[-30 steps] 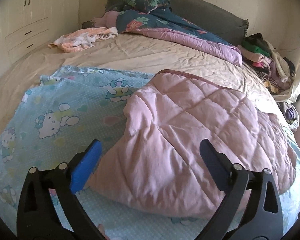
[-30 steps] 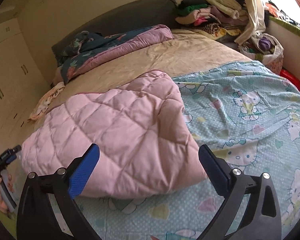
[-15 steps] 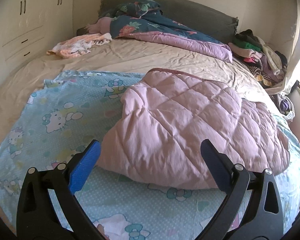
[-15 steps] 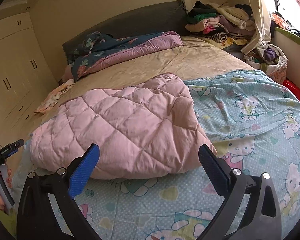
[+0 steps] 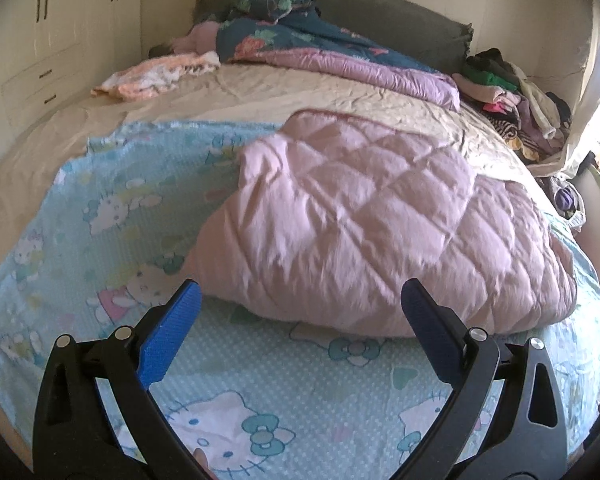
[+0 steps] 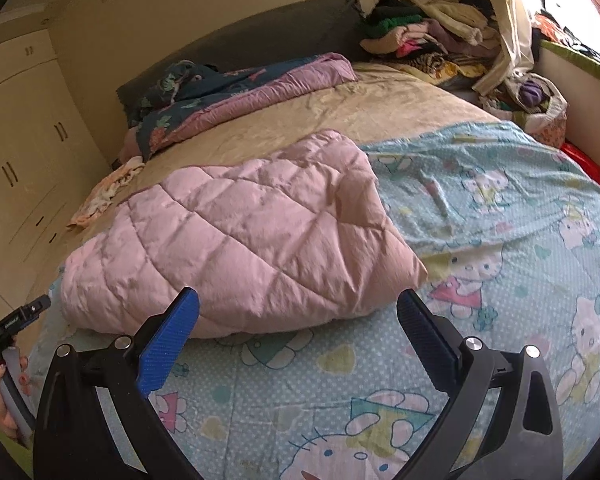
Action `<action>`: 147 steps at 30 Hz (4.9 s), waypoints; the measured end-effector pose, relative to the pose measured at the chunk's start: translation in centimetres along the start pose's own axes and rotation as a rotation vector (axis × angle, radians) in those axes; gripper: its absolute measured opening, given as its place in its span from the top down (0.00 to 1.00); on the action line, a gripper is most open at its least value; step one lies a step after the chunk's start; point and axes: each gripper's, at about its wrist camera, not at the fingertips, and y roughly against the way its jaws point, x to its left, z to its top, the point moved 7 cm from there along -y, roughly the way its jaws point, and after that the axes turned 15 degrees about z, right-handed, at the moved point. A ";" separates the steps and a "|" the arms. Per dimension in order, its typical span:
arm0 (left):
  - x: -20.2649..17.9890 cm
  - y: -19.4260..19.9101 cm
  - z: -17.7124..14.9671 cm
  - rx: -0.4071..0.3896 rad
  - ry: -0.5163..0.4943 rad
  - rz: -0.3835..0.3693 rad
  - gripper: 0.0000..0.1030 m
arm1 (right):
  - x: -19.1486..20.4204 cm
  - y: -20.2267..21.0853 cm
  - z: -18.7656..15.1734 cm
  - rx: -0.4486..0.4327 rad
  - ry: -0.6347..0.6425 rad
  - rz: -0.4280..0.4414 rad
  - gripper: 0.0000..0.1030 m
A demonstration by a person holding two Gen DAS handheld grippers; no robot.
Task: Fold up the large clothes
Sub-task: 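Push both open grippers under the jacket bundle's edge and lift it, then hold the jacket bundle with both grippers and fold it over onto itself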
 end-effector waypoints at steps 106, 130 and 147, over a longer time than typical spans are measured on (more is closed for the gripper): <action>-0.4 3.4 -1.0 0.001 0.132 -0.193 0.67 | 6.3 1.2 -0.3 0.013 0.238 0.020 0.69; 2.8 3.4 -6.4 0.040 0.134 -0.219 0.64 | 5.6 3.0 -5.0 0.015 0.186 0.016 0.68; 4.7 1.8 -11.2 0.068 0.153 -0.235 0.50 | 1.3 1.9 -10.0 0.085 -0.017 0.034 0.47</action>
